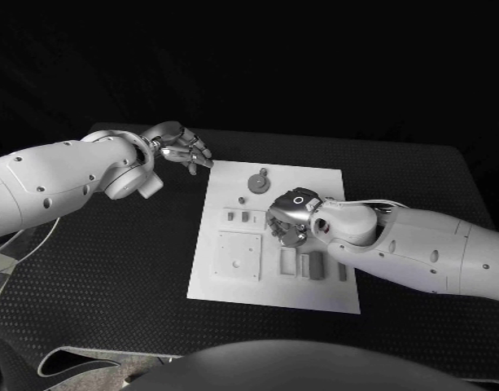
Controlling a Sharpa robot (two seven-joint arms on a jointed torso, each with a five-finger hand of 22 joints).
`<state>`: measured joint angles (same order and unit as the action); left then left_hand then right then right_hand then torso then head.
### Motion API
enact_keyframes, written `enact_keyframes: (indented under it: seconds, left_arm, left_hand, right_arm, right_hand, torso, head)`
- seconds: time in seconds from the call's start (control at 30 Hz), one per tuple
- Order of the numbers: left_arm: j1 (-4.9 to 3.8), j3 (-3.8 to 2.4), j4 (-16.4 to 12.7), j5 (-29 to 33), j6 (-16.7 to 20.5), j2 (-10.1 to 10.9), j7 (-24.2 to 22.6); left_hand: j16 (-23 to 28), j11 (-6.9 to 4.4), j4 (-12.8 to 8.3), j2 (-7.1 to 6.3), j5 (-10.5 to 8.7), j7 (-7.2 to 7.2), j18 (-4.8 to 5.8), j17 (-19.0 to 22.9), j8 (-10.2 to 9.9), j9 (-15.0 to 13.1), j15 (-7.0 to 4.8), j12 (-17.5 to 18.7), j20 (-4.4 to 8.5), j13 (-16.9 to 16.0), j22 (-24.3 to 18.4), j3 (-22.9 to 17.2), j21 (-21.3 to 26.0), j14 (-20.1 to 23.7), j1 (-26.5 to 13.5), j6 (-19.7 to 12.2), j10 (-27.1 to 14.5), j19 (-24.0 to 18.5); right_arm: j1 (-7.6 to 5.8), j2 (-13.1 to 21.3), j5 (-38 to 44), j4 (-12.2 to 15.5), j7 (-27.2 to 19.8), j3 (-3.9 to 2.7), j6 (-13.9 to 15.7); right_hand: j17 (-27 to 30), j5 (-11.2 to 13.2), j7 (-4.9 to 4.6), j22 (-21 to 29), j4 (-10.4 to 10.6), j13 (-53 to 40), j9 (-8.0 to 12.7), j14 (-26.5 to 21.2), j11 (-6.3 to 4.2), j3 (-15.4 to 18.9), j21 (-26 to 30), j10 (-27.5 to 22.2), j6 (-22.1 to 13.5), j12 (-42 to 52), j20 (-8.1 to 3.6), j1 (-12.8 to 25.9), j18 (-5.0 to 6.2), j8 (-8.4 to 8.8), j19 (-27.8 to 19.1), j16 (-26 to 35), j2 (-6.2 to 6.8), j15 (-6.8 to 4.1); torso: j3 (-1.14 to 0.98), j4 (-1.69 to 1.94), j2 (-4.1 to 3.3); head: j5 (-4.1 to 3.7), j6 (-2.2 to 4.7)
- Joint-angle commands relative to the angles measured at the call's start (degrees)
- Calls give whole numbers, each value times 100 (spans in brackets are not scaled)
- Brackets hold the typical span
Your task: Assemble the parts on the task board
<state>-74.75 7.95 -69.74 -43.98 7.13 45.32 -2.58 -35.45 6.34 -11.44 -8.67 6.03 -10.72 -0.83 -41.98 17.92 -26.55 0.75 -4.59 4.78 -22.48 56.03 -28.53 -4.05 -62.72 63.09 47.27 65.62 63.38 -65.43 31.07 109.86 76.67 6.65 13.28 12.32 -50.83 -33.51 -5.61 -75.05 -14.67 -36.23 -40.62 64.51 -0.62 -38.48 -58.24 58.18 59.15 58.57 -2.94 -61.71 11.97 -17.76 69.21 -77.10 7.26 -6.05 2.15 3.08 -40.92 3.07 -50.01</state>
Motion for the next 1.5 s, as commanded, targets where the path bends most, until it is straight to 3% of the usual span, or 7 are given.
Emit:
enact_keyframes:
  seconds: [0.03,0.27,0.43,0.7,0.97,1.13,1.5]
  left_arm:
    - [-3,-2,-5,-7,-26,-6,-72]
    - [-3,-2,-3,-7,7,-8,-90]
    - [-2,-1,-6,-7,6,-11,-92]
    - [-2,-1,-7,-7,7,-1,-85]
    - [-2,-1,-12,-7,4,6,-82]
    - [-2,-1,-16,-7,-2,3,-82]
    - [-2,0,-8,-7,-10,-1,-82]
  left_hand:
    - [36,33,-19,-14,10,-14,2,-9,-8,6,1,32,8,-8,-3,29,-4,-33,-18,3,-10,31]
    - [38,32,-18,-15,11,-13,1,-13,-6,6,0,31,9,-10,-2,31,-5,-35,-21,5,-7,33]
    - [39,31,-18,-16,11,-12,1,-15,-5,6,-1,30,9,-11,-3,32,-5,-37,-22,7,-5,34]
    - [41,30,-18,-17,12,-12,1,-18,-4,7,-1,30,10,-12,-3,33,-5,-38,-23,8,-4,35]
    - [43,30,-19,-19,12,-11,0,-21,-4,8,-2,31,10,-14,-3,34,-5,-38,-23,8,-4,35]
    - [45,29,-20,-18,13,-11,0,-22,-4,8,-2,31,11,-14,-3,33,-5,-39,-21,8,-3,35]
    - [48,29,-21,-17,13,-10,0,-27,-3,9,-3,32,11,-16,-4,33,-5,-41,-21,8,-2,36]
  right_arm:
    - [17,62,45,21,193,-23,1]
    - [10,146,-3,135,286,-227,119]
    - [-6,147,-28,142,288,-272,97]
    - [-23,153,-106,92,247,-271,-52]
    - [-45,145,-138,126,106,-261,-130]
    - [-45,106,-129,103,-17,-182,-122]
    - [-45,85,-88,148,-112,-64,-251]
  right_hand:
    - [5,-19,-2,-68,42,6,236,35,22,-2,-19,39,28,-37,-6,19,303,25,31,24,87,-12]
    - [6,-20,0,-66,54,7,236,42,20,-5,-18,44,31,-41,-11,10,303,27,35,30,110,-14]
    - [6,-20,0,-65,58,8,236,43,20,-7,-17,46,32,-43,-13,7,303,28,36,31,112,-14]
    - [8,-19,-17,-57,81,18,248,26,35,-9,6,15,-13,-77,-18,-4,303,65,16,62,188,-6]
    - [-31,-7,-195,-42,203,-12,375,-141,196,65,117,-225,-494,-94,-11,-48,303,367,-118,128,594,134]
    - [-58,-8,-300,-53,194,-70,494,-220,290,273,151,-340,-792,-43,2,-84,303,548,-187,137,652,220]
    - [-70,-11,-291,-58,193,-93,513,-233,286,303,158,-361,-716,-12,13,-136,303,511,-198,130,614,225]
  torso:
    - [2,1,4]
    - [2,-2,4]
    - [3,0,0]
    - [4,-1,0]
    - [2,-3,1]
    - [1,-4,-1]
    - [4,2,1]
  head:
    - [8,1]
    - [3,1]
    - [-5,1]
    - [-11,1]
    - [-11,1]
    - [-7,1]
    - [-11,1]
